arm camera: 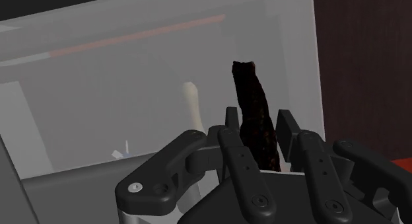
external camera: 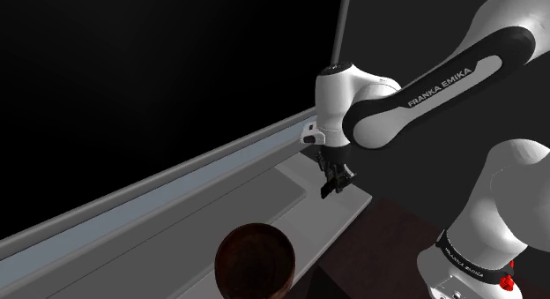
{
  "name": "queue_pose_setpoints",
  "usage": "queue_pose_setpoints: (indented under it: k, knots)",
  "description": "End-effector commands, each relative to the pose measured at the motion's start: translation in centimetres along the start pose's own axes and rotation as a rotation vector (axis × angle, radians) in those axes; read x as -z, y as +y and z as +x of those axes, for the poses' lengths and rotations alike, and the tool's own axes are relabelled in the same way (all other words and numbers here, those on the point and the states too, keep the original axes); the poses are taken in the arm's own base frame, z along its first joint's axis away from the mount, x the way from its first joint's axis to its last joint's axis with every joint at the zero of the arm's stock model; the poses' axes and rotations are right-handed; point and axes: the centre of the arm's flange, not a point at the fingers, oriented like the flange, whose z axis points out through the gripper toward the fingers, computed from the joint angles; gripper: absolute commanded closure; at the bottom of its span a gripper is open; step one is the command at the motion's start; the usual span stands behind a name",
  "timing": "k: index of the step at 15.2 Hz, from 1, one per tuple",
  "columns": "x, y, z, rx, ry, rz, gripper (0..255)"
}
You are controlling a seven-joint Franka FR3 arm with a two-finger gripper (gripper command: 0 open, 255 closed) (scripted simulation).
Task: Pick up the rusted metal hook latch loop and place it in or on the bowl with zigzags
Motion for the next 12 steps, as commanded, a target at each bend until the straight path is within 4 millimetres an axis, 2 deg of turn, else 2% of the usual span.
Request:
queue_pose_setpoints:
  k: [1, 12]
  knots:
    - [1.0, -0.1, -0.2, 0.000, 0.000, 0.001, 255]
    - [6.8, -0.6, -1.1, 0.000, 0.000, 0.001, 255]
